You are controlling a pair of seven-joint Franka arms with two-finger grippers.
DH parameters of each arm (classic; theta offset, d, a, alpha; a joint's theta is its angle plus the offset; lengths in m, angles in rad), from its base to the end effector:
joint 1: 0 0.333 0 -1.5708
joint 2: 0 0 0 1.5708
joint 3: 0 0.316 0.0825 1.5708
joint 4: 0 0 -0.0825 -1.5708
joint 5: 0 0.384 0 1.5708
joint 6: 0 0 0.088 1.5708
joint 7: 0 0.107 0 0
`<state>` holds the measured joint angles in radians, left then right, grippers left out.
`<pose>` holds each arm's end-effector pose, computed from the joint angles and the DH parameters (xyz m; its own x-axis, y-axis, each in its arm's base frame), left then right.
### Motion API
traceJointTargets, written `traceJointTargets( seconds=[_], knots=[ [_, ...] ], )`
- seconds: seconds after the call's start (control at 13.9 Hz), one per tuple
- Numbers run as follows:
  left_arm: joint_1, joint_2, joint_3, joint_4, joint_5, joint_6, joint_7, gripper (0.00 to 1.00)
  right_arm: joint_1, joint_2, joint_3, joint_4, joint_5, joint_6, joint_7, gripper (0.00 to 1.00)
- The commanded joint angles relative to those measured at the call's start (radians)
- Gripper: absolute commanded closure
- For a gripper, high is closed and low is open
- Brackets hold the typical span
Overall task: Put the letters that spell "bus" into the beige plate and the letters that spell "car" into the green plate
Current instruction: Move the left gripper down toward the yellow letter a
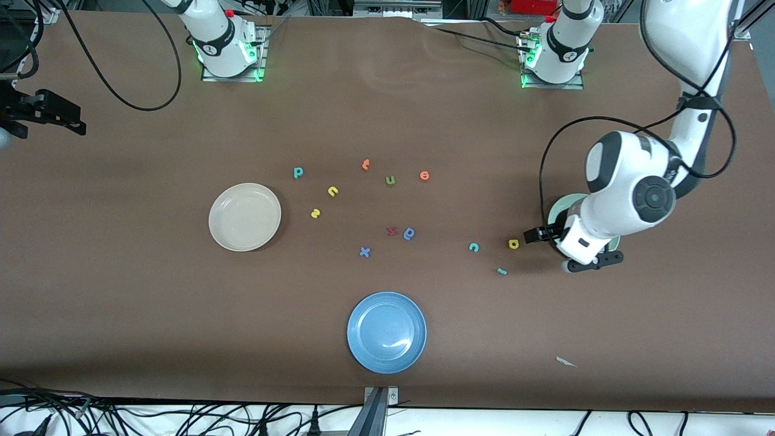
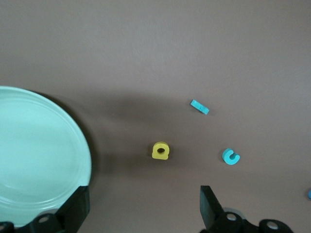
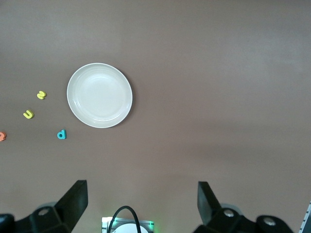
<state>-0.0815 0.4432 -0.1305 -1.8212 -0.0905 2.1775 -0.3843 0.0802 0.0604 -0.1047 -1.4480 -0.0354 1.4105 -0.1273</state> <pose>0.6229 -0.1319 0.2893 0.9652 0.2278 -0.1285 0.2394 -0.9674 0.0830 0.5563 -0.0159 0.6349 0.9901 0.0966 -0.1018 0.1000 -0.9946 0.0289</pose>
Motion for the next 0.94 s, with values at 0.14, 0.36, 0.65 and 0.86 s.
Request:
traceJointTargets(
  seconds=[0.14,0.36,0.65,0.86],
  knots=[
    [-0.05,0.08,0.011,-0.052,-0.02,0.139,-0.057,0.01,-0.004,-0.001,0.002,0.008,-0.005,-0.013,0.003,0.0],
    [-0.053,0.13,0.009,-0.044,0.063,0.185,-0.117,0.07,-0.004,-0.001,0.003,0.009,-0.001,-0.011,0.005,0.0],
    [-0.064,0.167,0.008,-0.043,0.086,0.22,-0.14,0.18,-0.004,-0.001,0.003,0.009,-0.001,-0.01,0.008,0.0],
    [-0.066,0.18,0.008,-0.044,0.086,0.22,-0.14,0.31,-0.004,-0.001,0.003,0.008,-0.008,-0.011,0.009,0.0]
  ],
)
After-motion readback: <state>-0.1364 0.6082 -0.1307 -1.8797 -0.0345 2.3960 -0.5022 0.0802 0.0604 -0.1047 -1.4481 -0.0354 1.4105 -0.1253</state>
